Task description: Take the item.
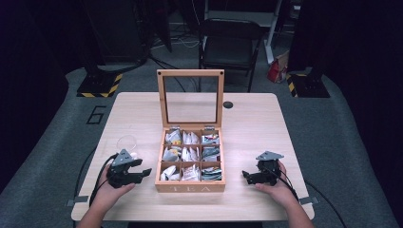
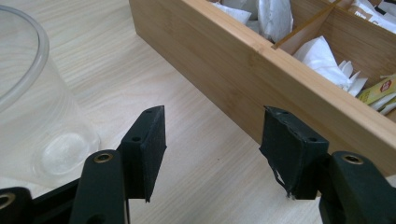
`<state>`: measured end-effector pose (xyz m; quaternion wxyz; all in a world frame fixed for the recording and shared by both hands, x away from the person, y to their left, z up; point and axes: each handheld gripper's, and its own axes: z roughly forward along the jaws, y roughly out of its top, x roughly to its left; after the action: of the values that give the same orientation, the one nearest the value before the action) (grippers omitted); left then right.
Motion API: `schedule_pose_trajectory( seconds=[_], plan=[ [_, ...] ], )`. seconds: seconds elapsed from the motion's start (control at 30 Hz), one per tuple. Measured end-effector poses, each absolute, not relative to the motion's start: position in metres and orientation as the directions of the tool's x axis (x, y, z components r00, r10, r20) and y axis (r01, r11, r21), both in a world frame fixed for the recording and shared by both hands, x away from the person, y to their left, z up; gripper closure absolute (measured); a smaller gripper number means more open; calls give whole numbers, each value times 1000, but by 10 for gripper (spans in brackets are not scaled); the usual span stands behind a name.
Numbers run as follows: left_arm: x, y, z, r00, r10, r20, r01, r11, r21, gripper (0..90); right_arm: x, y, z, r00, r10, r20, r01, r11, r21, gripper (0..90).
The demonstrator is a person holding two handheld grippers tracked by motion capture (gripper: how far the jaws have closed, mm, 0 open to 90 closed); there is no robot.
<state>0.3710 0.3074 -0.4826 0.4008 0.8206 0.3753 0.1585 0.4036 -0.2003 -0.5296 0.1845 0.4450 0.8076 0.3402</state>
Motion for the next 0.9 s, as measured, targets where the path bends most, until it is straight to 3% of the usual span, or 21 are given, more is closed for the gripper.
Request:
schedule_pose_trajectory(
  seconds=[0.9],
  plan=[
    [394,291,-454,656,753,-63,500,-370,783,463,404,-200,-530,-536,844,5,593,372,714,0]
  ],
)
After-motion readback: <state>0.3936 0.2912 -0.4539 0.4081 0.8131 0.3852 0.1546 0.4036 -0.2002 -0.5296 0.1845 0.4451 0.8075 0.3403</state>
